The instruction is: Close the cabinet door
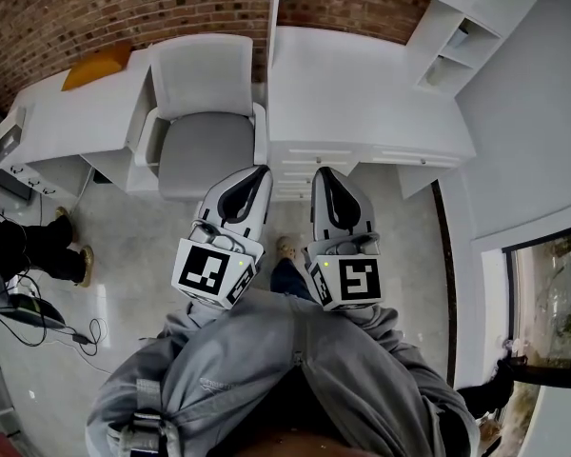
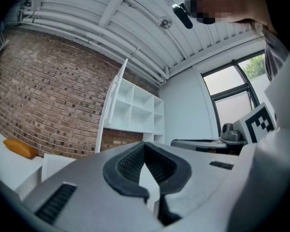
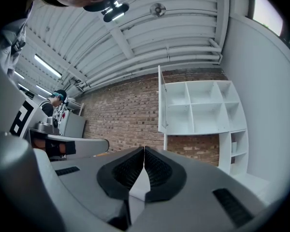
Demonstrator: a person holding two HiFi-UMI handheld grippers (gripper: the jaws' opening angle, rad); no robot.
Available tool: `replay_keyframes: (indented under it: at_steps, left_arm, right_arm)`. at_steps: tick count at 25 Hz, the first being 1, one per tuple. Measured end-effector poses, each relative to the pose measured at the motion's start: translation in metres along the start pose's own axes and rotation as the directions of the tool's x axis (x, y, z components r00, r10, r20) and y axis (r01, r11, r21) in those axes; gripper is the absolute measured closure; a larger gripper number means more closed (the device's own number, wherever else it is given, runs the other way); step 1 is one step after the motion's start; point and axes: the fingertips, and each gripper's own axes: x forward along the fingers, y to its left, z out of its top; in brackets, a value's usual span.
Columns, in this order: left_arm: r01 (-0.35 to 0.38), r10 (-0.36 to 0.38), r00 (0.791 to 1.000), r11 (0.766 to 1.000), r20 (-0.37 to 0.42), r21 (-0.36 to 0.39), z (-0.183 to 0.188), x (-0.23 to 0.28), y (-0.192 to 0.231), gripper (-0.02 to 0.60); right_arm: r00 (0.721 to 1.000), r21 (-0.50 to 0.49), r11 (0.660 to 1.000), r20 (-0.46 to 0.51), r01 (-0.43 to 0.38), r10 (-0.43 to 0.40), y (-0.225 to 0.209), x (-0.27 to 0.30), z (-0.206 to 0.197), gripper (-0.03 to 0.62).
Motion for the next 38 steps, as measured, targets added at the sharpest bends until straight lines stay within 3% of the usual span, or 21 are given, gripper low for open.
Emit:
replay_keyframes:
  at_steps: [24,38]
  left_arm:
    - [-0.095,0.095,0.995,0.995,0.006,0.02,-0.004,0.167,0.089,0.577]
    - [-0.207,0.206,0.978,0.978,0.015,0.035,-0.006,0.218,0.12,0.577]
  right_arm:
    - [0.993,0.02,0.992,-0.004,-0.121,0.121,-0.095,0.174,-0.025,0.568]
    - [0.971,0.055,0.969,0.016,-0.24,0.24,-0.123,0.236,-0.037,0.568]
